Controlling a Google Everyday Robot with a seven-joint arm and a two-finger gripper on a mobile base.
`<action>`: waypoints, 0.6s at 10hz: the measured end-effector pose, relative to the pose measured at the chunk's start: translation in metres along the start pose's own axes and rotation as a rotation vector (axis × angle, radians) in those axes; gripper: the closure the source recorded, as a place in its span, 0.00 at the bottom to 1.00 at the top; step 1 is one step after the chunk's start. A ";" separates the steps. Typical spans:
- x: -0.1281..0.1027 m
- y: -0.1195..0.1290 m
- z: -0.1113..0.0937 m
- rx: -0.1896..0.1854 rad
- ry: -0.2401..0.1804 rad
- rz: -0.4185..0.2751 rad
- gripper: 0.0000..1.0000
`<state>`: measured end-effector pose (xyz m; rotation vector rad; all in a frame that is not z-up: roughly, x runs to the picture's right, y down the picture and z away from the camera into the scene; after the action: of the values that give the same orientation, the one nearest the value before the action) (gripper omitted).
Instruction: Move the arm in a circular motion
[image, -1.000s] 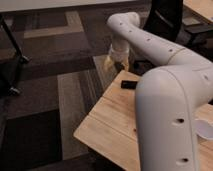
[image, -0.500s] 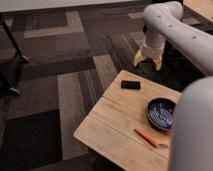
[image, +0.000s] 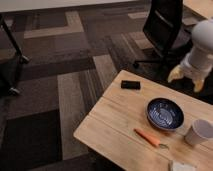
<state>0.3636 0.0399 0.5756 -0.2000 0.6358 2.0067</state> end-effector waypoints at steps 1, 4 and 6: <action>0.031 -0.005 0.006 0.018 0.024 -0.014 0.35; 0.139 0.030 0.018 0.130 0.138 -0.221 0.35; 0.193 0.081 0.015 0.191 0.216 -0.446 0.35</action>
<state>0.1987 0.1646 0.5408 -0.4090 0.8333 1.4984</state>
